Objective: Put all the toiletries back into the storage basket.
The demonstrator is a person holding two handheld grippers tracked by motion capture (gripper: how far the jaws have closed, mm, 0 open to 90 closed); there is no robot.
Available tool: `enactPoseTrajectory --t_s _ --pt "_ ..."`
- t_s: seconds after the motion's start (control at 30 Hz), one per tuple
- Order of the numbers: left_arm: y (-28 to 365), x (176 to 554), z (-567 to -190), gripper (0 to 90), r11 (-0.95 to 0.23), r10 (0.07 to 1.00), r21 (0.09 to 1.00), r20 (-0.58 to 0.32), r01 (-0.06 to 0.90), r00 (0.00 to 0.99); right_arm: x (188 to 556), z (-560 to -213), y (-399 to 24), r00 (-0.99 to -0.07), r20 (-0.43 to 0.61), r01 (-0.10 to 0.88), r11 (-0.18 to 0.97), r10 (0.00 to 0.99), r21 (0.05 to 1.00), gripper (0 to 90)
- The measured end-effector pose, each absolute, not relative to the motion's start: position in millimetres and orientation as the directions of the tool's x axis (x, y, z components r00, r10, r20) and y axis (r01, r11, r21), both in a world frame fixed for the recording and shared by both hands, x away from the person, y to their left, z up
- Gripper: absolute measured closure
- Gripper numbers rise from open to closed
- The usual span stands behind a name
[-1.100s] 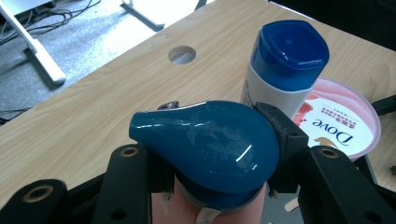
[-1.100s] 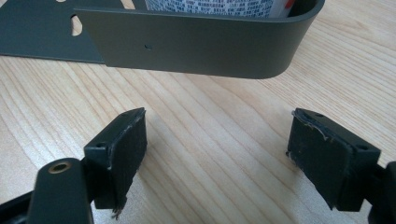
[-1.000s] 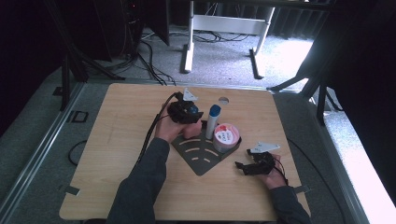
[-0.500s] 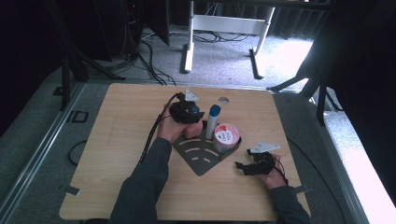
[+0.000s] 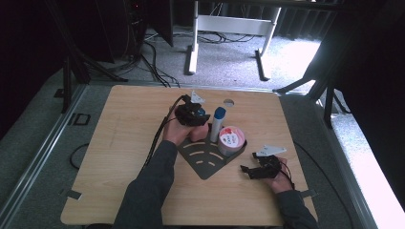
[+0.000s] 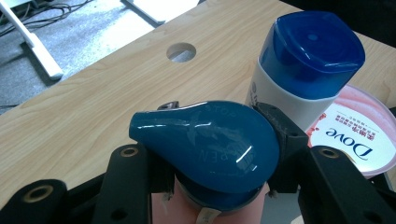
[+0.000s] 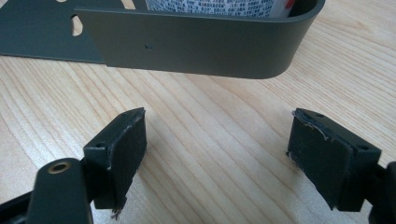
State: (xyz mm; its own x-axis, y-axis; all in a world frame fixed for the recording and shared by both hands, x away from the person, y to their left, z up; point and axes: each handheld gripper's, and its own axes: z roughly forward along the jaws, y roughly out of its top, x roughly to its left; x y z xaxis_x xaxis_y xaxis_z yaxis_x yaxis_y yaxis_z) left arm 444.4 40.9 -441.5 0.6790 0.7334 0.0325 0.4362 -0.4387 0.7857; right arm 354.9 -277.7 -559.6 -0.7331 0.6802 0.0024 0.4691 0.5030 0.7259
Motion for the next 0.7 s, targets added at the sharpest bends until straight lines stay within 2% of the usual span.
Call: enactPoseTrajectory --t_s 0.7 --pt "37.1 449.5 -447.4 53.1 -0.412 0.74 0.79 0.001 0.453 0.672 355.0 -559.5 -277.9 -0.733 0.006 0.471 0.502 0.68 0.726 19.1"
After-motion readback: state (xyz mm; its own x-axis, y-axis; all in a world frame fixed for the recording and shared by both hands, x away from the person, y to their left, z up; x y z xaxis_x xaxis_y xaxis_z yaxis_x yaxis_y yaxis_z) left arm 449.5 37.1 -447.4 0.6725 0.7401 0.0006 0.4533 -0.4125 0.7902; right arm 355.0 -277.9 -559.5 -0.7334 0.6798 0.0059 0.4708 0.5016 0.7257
